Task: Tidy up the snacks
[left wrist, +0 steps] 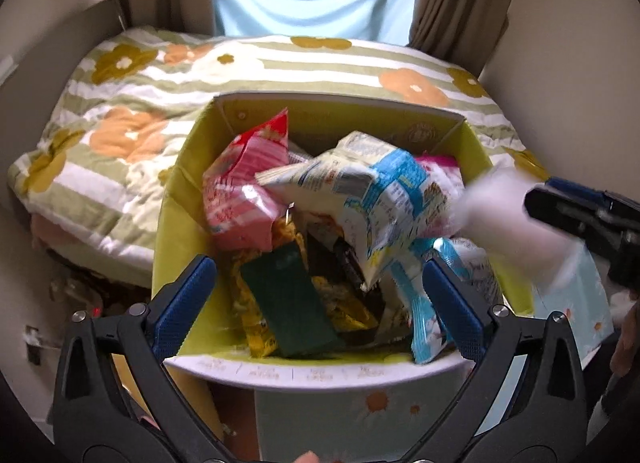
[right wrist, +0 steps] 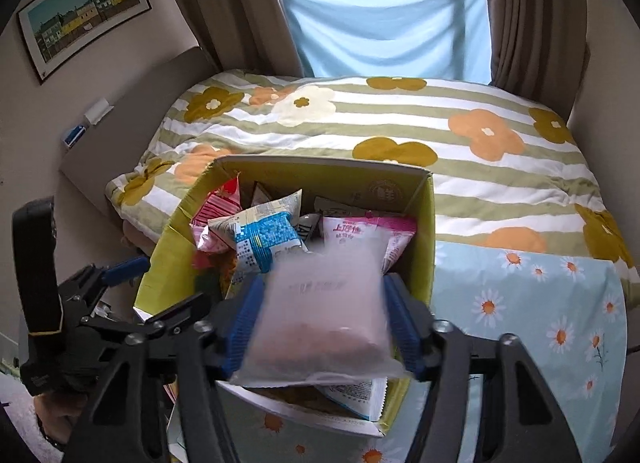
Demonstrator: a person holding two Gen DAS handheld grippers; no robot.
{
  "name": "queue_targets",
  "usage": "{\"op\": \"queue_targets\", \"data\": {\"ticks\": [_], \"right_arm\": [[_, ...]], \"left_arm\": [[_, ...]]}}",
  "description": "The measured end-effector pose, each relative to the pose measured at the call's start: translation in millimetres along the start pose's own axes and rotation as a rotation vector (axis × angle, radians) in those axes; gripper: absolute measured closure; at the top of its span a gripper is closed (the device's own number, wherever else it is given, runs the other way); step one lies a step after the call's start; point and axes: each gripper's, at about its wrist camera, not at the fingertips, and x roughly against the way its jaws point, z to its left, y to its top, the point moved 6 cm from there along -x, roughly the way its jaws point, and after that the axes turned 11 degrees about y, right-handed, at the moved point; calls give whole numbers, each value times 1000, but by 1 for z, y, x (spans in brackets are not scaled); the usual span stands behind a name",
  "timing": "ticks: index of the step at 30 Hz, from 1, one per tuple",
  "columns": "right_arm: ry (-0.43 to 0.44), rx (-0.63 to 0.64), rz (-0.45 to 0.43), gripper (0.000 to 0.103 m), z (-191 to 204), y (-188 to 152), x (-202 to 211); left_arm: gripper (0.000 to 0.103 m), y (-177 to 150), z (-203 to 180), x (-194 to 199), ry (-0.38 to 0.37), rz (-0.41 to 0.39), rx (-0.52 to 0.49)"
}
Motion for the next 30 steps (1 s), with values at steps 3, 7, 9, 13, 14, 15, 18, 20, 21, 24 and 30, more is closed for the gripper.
{"op": "queue_targets", "data": {"ticks": [3, 7, 9, 13, 14, 15, 18, 20, 21, 24, 30], "right_arm": [[-8, 18, -8, 55, 1, 3, 4], [7, -4, 4, 59, -6, -1, -2], [13, -9, 10, 59, -7, -4, -2], [11, -13, 24, 59, -7, -7, -4], [12, -18, 26, 59, -8, -7, -4], [12, -26, 28, 59, -9, -8, -5], [3, -43, 35, 59, -12, -12, -5], [0, -57, 39, 59, -14, -15, -5], [-3, -63, 40, 59, -15, -17, -4], [-9, -69, 31, 59, -15, -20, 3], [-33, -55, -42, 59, -10, -20, 44]], "left_arm": [[0, -7, 7, -5, -8, 27, 28], [0, -13, 15, -12, -19, 57, 55], [0, -12, 19, -12, -13, 54, 55], [0, -11, 23, -14, -14, 60, 67], [0, -10, 23, -14, -13, 60, 68], [0, -10, 23, -14, -15, 62, 68], [0, -9, 22, -15, -18, 67, 58], [0, -9, 21, -16, -20, 71, 47], [0, -9, 20, -16, -20, 73, 43], [0, -7, 17, -10, -24, 60, 37], [0, 0, 5, 34, -16, -29, 35]]}}
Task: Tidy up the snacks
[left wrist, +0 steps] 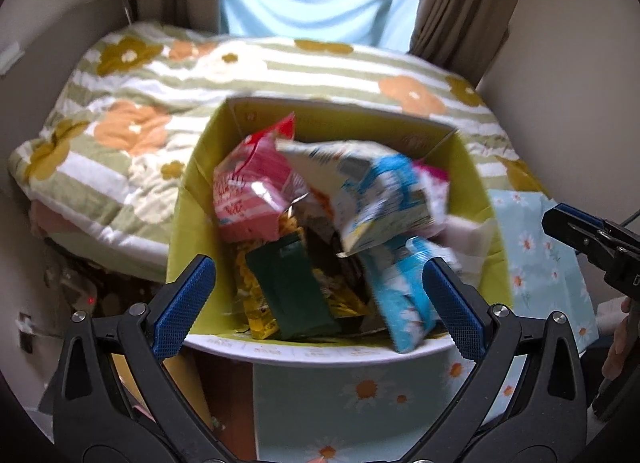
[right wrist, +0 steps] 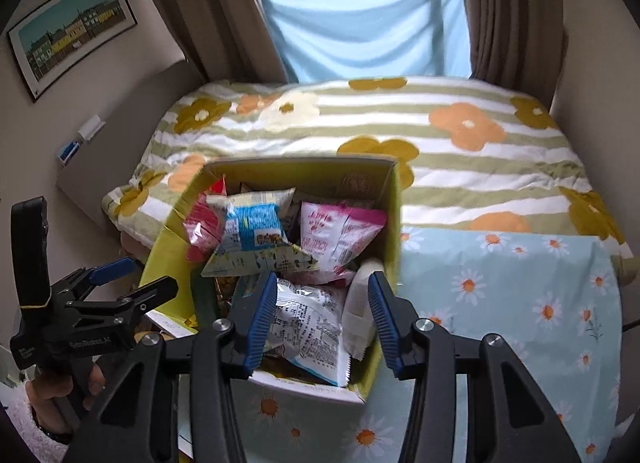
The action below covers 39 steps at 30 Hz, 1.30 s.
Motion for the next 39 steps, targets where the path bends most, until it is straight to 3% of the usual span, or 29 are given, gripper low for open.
{"op": "queue_targets", "data": {"ticks": [5, 7, 9, 10, 16, 22, 29, 39], "right_arm": [[-22, 21, -83, 56, 1, -1, 54], [-41, 40, -131, 42, 2, -6, 82], [-66, 53, -177, 10, 2, -13, 109], [-81, 51, -194, 7, 2, -17, 121], [-184, 77, -321, 6, 0, -52, 196], [-230, 87, -372, 6, 1, -89, 236], [-250, 88, -386, 6, -2, -113, 253], [-263, 97, -404, 6, 0, -119, 261]], "left_arm": [[0, 1, -20, 64, 26, -132, -7], [0, -3, -30, 95, 37, -197, 5], [0, -9, -40, 124, 51, -250, 11], [0, -12, -44, 135, 59, -269, 13], [0, -48, -76, 201, 71, -365, 9], [0, -85, -95, 240, 84, -421, -9], [0, -109, -107, 259, 67, -445, -7], [0, -113, -111, 267, 51, -459, -4]]}}
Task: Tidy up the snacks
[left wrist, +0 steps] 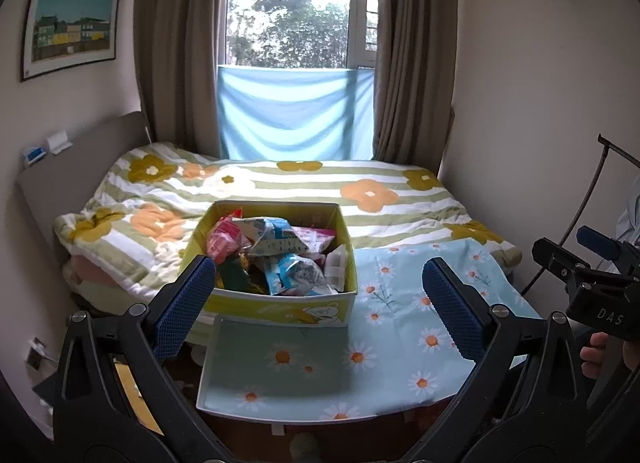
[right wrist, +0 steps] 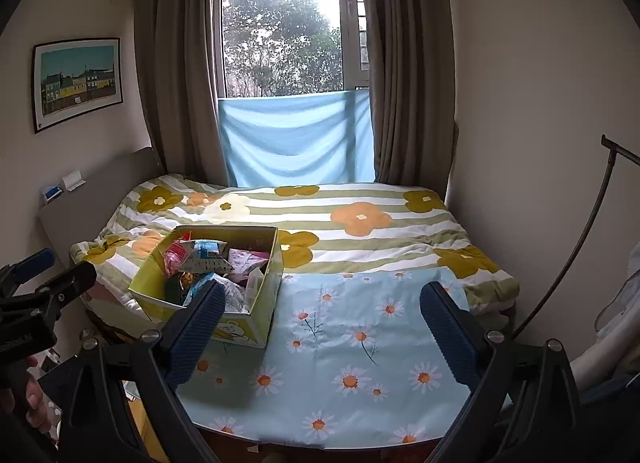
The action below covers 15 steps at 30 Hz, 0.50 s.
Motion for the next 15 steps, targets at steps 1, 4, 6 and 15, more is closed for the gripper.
{"op": "queue_targets", "data": {"ticks": [1, 4, 6, 15], "right_arm": [[0, 0, 1, 6, 0, 0, 0], [-1, -1, 0, 6, 0, -1, 0], [-1, -2, 1, 6, 0, -1, 0], [-10, -12, 4, 6, -5, 4, -2]], "left_arm": [[0, 0, 0, 0, 0, -1, 1], [0, 2, 0, 0, 1, -3, 1], [0, 2, 0, 1, 7, -5, -1], [0, 3, -2, -2, 29, -8, -15]]}}
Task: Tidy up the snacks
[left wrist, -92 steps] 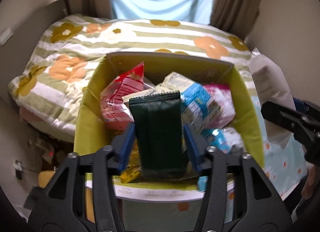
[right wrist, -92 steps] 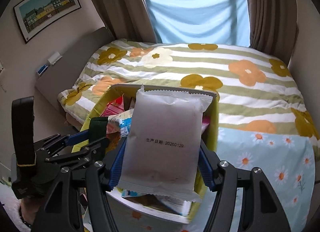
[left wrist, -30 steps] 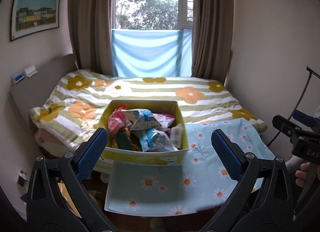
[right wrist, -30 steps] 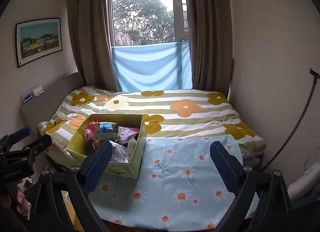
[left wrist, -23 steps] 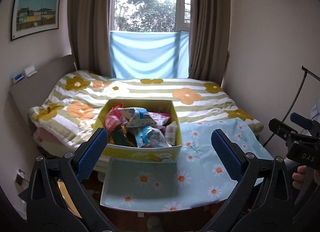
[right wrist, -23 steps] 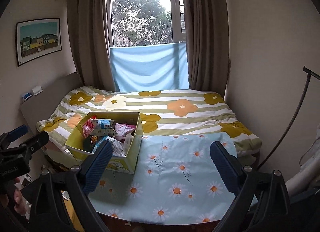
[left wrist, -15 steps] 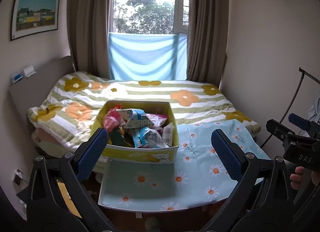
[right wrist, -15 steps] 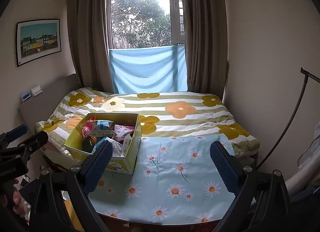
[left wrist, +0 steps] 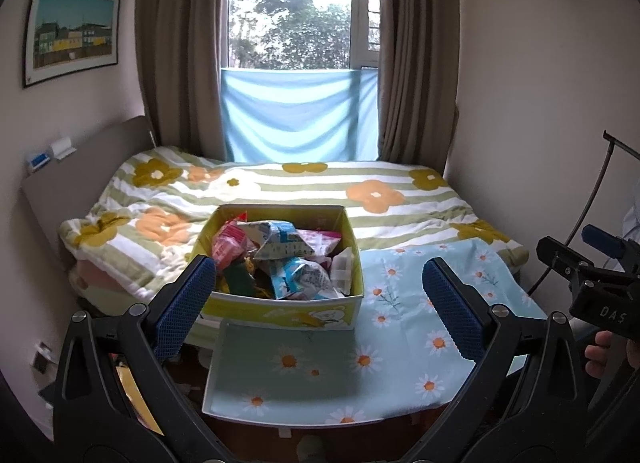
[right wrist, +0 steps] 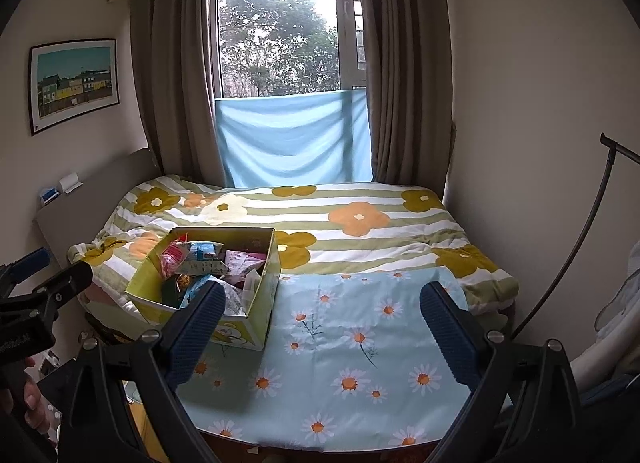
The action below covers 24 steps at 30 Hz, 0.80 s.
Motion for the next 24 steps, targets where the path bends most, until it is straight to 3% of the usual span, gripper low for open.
{"op": "queue_targets", "data": {"ticks": [24], "right_arm": [[-9, -11, 4, 6, -4, 2, -9]], "left_arm": [[0, 0, -3, -6, 9, -17, -15]]}}
